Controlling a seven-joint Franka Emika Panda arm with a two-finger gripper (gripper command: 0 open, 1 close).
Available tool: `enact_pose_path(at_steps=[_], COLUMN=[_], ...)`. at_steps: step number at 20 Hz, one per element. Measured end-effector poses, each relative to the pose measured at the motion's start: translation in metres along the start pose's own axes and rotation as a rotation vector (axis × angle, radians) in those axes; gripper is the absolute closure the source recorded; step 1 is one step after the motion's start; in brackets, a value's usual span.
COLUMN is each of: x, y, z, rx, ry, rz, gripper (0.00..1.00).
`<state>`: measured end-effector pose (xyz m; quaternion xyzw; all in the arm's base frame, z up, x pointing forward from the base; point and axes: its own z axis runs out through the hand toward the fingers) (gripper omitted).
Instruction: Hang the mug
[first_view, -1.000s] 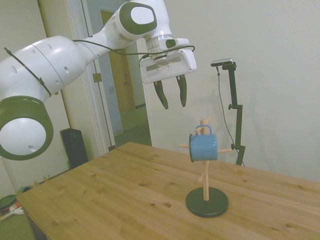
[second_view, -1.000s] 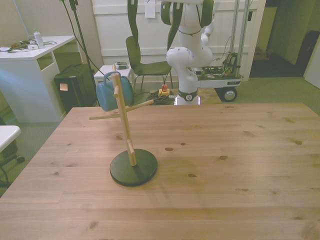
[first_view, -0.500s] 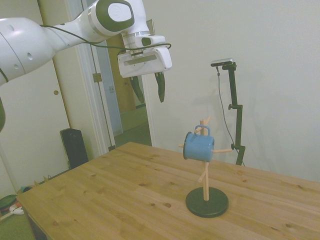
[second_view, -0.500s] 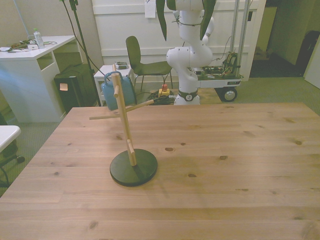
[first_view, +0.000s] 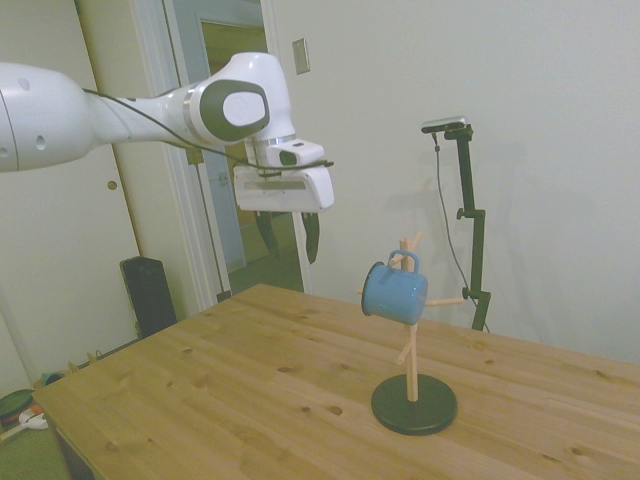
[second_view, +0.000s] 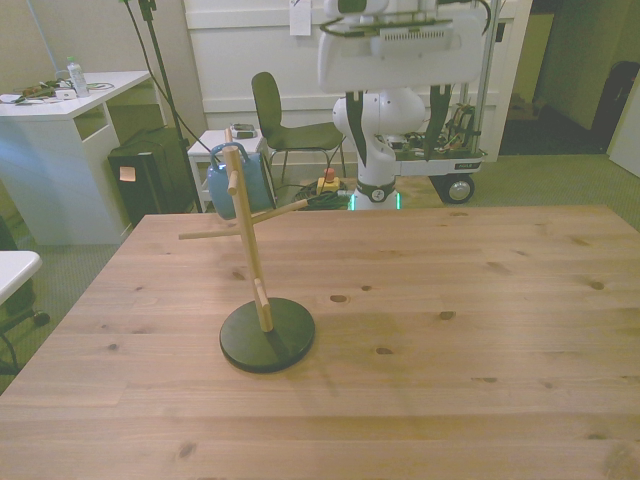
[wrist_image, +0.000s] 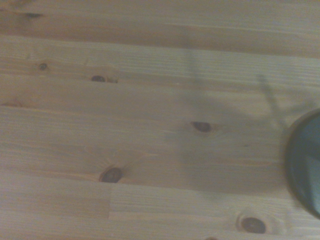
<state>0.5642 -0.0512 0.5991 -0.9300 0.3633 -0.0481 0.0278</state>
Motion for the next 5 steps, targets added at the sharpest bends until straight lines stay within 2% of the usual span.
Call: enact_pose_path(at_steps=[5], x=[-0.046], y=[-0.005], z=[0.064], rx=[0.002], ry=[-0.003], rz=[-0.003], gripper=[0.00])
